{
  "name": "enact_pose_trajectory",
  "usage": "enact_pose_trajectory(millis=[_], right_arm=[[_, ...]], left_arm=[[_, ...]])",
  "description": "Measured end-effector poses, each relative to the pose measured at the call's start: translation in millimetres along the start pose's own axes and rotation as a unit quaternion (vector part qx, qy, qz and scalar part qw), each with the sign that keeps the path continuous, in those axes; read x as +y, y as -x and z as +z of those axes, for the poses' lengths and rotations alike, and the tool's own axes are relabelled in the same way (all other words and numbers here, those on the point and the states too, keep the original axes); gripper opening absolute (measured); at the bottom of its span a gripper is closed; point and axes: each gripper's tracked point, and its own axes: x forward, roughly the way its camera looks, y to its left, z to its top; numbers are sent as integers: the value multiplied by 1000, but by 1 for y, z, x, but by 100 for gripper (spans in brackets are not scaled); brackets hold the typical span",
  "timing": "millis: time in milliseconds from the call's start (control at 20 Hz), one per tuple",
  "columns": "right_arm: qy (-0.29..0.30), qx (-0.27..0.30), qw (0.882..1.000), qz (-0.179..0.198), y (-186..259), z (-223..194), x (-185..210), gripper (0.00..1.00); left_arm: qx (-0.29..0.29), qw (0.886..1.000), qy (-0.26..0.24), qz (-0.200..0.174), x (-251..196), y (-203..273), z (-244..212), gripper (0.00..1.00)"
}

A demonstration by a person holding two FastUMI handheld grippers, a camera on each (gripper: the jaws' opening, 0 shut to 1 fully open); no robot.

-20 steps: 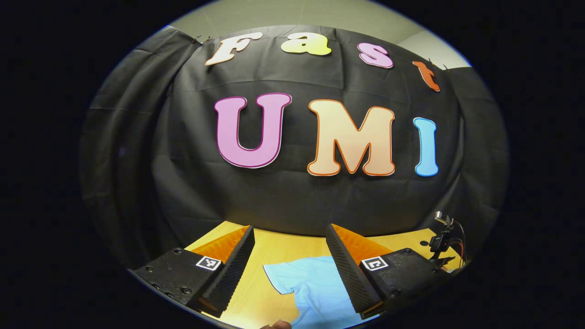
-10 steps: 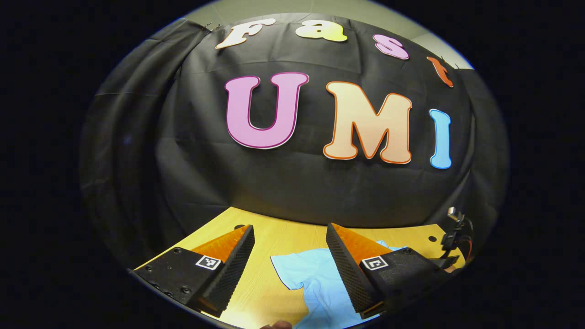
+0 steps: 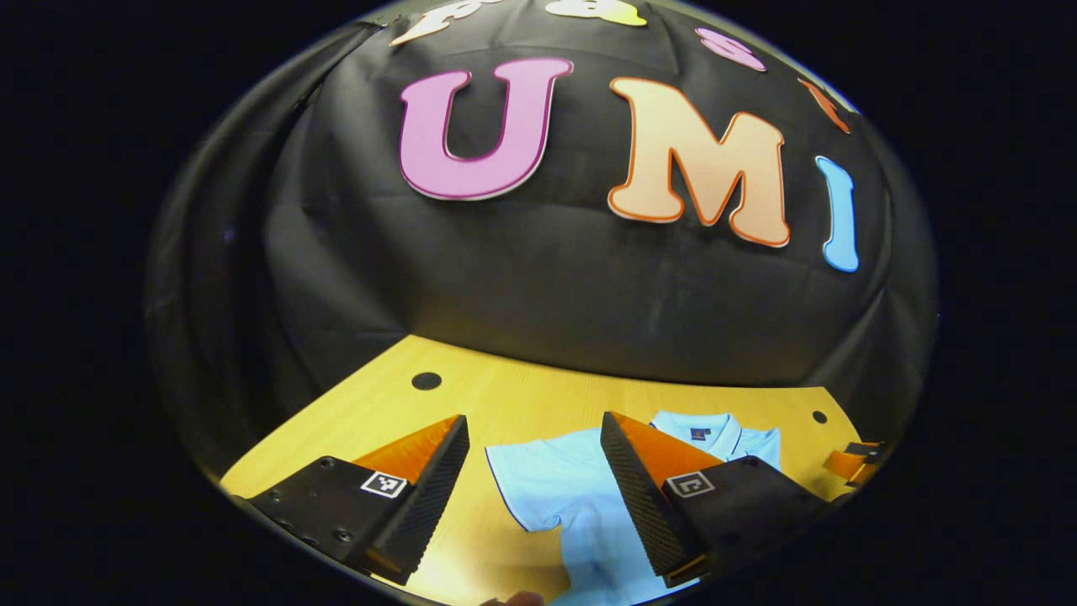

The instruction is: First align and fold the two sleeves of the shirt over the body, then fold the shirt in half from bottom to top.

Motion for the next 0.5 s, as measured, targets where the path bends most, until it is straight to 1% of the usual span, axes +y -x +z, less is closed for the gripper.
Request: enact_pose_trajectory(millis=[50,250,300,400,450,500], right_arm=[[-5,2,1000,-7,5,-1,-7,97],[-10,16,999,-34,17,-14,-33,98],[-3,19,999,-42,20,-18,-40,92],[5,27,998,-54,25,-24,-49,92],[6,30,998,-58,27,-25,-52,98],[8,33,998,-61,31,-27,-55,98]], left_arm=[[11,1000,1,-1,-1,-9,-12,95],[64,998,-4,14,5,-45,-57,95],[72,997,-2,16,8,-52,-65,96],[92,996,-4,22,11,-64,-83,95],[103,994,-7,25,13,-68,-93,95],[114,993,-9,25,12,-73,-101,95]])
